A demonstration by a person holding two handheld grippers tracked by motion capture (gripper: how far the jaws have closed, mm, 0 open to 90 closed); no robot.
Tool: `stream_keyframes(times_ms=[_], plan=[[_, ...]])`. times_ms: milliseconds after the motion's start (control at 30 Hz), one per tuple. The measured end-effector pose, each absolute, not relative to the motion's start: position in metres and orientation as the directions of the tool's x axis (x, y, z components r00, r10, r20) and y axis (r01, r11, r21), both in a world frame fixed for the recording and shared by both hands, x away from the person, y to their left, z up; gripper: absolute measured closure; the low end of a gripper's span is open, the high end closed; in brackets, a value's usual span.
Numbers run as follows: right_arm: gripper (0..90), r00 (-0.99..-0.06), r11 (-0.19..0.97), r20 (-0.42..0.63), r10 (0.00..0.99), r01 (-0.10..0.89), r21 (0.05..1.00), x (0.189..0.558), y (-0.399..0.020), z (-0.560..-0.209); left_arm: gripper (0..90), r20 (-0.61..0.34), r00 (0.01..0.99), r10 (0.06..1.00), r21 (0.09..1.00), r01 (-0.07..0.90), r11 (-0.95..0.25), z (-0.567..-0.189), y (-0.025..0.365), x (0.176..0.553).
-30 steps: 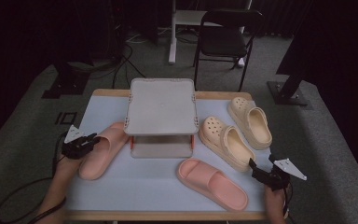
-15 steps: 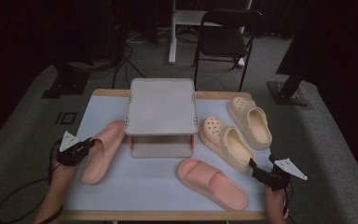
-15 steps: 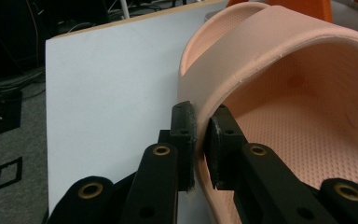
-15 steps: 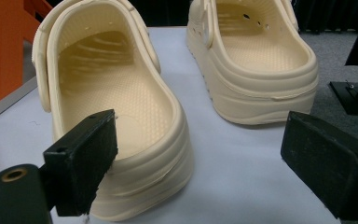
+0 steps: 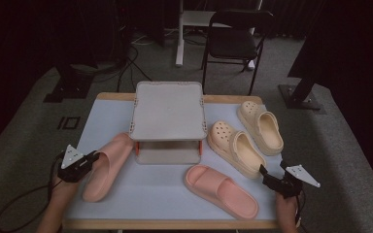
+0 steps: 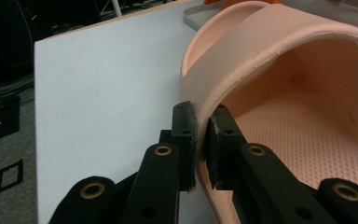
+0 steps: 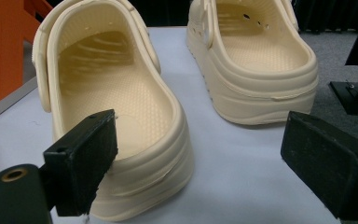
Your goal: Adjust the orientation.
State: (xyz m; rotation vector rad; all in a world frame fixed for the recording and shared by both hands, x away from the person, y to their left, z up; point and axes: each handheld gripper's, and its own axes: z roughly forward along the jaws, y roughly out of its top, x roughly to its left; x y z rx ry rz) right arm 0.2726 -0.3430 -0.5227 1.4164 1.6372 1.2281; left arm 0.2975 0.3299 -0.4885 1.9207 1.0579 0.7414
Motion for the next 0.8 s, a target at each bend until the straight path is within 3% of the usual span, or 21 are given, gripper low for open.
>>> stream_keyframes(times_ms=[800], plan=[[10.3, -0.213, -0.022, 0.109, 0.971, 0.375, 0.927, 0.273, -0.343, -0.523, 83.2, 0.132, 0.526, 0.840, 0.844, 0.385, -0.374, -0.478, 0.289, 0.262]])
